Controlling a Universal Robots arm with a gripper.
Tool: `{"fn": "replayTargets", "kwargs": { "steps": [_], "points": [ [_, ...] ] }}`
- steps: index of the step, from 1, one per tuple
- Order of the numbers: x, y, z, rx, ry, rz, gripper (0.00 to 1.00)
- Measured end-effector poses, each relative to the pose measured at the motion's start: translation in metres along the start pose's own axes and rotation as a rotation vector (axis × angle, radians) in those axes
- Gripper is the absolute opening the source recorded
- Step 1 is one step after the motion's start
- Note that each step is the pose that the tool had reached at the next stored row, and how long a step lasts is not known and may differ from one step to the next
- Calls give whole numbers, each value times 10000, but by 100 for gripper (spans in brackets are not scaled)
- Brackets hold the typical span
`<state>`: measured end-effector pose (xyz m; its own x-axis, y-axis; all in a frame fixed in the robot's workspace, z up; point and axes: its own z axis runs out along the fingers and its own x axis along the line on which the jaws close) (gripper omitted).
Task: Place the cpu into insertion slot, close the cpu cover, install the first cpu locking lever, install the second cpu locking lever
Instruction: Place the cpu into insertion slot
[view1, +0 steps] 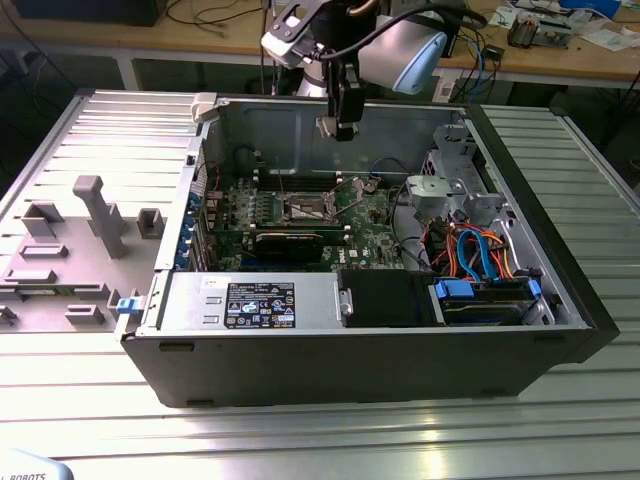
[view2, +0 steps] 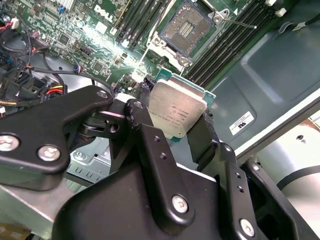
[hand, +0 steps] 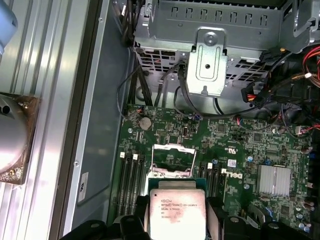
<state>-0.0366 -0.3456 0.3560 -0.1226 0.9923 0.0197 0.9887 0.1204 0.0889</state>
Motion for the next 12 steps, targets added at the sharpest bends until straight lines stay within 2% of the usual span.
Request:
{"fn": "replayTargets", "kwargs": {
  "steps": [3,4,5,12],
  "points": [
    [0,-9,36,-3,-28,282,54],
    [0,-13,65,-8,-52,534,54],
    [0,-16,74,-8,-60,629,54],
    [8,-95,106,-9,-76,812,54]
  ]
}}
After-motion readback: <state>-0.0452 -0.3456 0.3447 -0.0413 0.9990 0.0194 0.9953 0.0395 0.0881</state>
